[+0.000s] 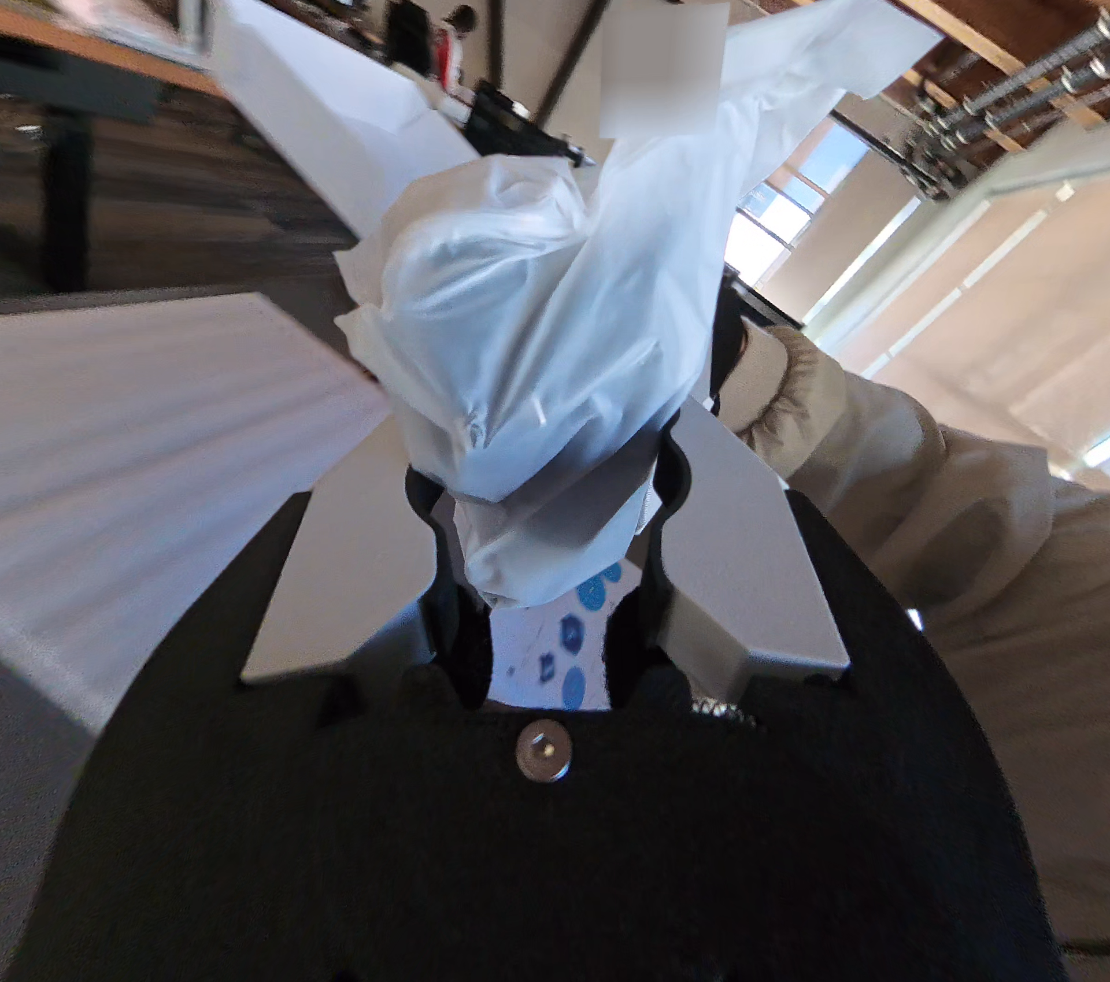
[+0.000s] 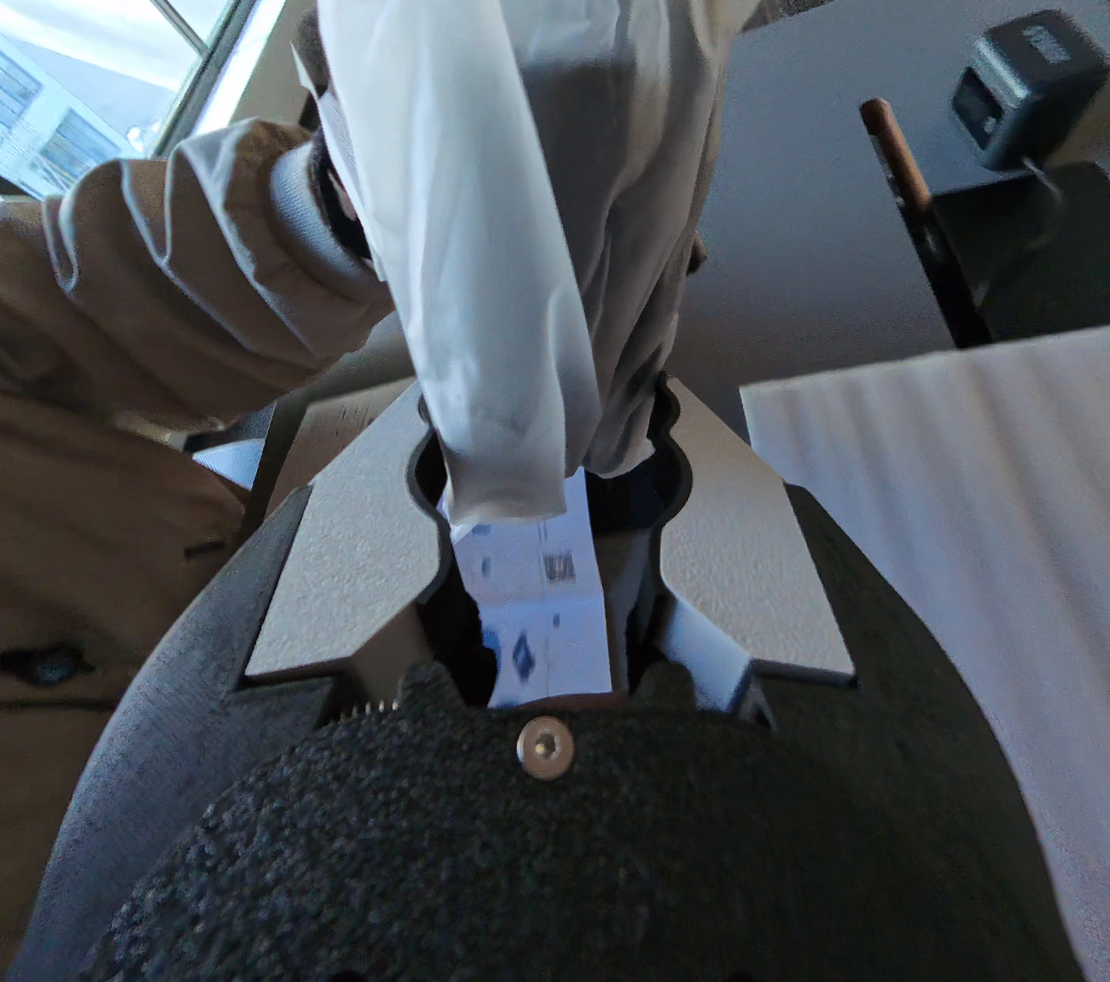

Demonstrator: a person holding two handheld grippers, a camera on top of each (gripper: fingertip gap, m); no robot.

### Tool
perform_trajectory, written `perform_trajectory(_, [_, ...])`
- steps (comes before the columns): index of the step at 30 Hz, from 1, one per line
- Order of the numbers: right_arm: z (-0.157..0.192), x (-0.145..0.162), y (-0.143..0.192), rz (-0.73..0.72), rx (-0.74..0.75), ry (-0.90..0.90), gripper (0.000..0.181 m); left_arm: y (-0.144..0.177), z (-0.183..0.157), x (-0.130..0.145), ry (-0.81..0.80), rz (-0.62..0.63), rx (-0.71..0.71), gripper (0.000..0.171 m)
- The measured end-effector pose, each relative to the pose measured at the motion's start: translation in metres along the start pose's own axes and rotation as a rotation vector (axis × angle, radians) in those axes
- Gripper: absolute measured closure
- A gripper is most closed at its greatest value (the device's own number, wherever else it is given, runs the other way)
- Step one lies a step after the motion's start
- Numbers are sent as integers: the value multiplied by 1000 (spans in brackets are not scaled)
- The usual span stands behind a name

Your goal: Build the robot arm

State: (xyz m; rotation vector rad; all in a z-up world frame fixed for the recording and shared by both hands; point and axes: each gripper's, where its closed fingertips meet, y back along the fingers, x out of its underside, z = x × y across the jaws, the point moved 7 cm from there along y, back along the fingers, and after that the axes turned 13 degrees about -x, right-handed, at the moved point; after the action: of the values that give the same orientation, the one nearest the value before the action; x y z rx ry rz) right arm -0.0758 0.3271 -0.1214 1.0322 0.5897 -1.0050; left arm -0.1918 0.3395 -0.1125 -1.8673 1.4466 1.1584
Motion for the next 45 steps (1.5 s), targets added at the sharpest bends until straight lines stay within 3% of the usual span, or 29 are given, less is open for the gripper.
perform_trajectory(4, [-28, -21, -67, -16, -27, -46, 101, 79, 62, 2, 119, -16, -133, 104])
perform_trajectory(7, [-31, -18, -83, 16, -21, -49, 99, 128, 103, -1, 169, -29, -243, 104])
perform_trajectory(12, [26, 7, -30, -90, 93, 3, 104, 201, 169, -13, 110, 95, -522, 104])
perform_trajectory(18, [148, 92, 46, -180, 185, -54, 104, 250, 218, -30, 56, 340, -756, 108])
perform_trajectory(21, [194, 126, 70, -241, 221, -74, 102, 251, 236, -29, 44, 493, -843, 110])
perform_trajectory(25, [229, 156, 96, -294, 289, -56, 101, 231, 259, -6, -22, 784, -952, 111])
perform_trajectory(29, [254, 171, 125, -363, 315, -52, 102, 201, 268, 3, -84, 1011, -1013, 123])
perform_trajectory(36, [275, 202, 157, -406, 402, -60, 102, 153, 289, 6, -204, 1344, -1083, 125])
perform_trajectory(41, [278, 222, 168, -407, 454, -75, 101, 139, 294, 8, -334, 1531, -1100, 124])
perform_trajectory(45, [276, 238, 172, -399, 466, -96, 101, 138, 295, 16, -454, 1535, -1129, 116])
